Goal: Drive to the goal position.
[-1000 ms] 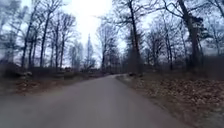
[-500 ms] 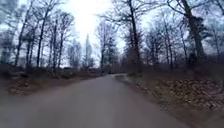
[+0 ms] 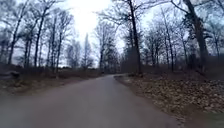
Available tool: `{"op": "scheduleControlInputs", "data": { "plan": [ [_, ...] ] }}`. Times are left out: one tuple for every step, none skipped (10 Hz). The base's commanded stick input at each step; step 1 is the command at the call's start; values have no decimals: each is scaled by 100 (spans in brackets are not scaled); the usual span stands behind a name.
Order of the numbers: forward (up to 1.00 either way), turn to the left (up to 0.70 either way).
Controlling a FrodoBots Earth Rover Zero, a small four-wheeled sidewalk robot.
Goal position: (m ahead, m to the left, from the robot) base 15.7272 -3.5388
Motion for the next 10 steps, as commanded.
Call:
{"op": "scheduleControlInputs", "data": {
  "plan": [
    [100, 26],
    [100, 40],
    [100, 0],
    [100, 0],
    [100, 0],
    [100, 0],
    [100, 0],
    [100, 0],
    [100, 0],
    [100, 0]
  ]
}}
